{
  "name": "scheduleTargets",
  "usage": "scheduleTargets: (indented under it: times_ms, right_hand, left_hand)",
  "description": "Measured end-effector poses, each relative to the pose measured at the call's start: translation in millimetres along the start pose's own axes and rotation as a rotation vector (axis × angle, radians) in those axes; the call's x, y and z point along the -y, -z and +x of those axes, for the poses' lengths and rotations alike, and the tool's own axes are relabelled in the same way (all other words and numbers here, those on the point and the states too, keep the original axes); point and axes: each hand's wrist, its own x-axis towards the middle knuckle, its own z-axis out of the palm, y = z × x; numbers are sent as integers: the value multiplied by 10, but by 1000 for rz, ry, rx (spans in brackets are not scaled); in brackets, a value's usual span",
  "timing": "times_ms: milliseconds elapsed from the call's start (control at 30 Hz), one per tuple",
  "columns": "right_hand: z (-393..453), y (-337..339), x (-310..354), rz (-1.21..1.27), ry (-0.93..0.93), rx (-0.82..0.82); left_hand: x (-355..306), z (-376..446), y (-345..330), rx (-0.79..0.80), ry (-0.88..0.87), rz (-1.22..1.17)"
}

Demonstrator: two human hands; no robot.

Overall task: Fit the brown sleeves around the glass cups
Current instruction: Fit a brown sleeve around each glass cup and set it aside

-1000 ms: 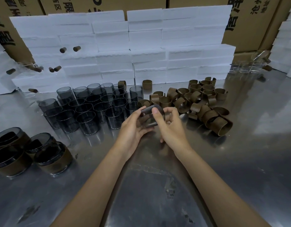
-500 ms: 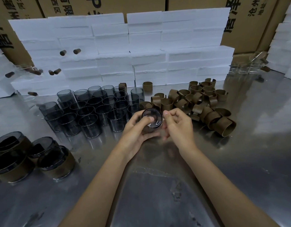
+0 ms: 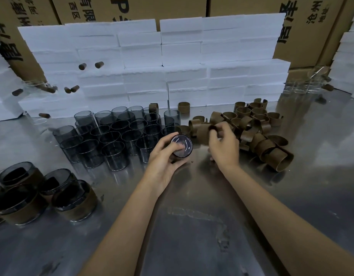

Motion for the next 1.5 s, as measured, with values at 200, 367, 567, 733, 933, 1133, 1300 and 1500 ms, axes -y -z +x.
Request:
scheduleTargets:
  times_ms: [200,367,567,733,933,1133,1300,1500]
  right_hand:
    - [-382,224,154,-28,183,160]
    - [-559,176,277,-315,398,101]
    - [-599,175,314,-232,331,35]
    - [-538,174,377,148,-63,231]
    - [-408,113,409,190,-296,576]
    - [-469,-18,363,200,-257,490]
    - [-507,-53,354,204,-214,437]
    - [-515,-68,318,195,-198,414]
  left_hand:
    - [-3,-21,-67,-11,-8,92]
    - [35,-87,-35,131,-61,262]
    - [27,-72,-60,156,-80,298]
    - [8,-89,-64,118,-59,241]
    - [-4,-71,-36,150,-44,199]
    - [-57,-65,-41,117,5,207]
    - [-85,-85,-51,122,14,199]
    - [-89,-99,-35,140,24,207]
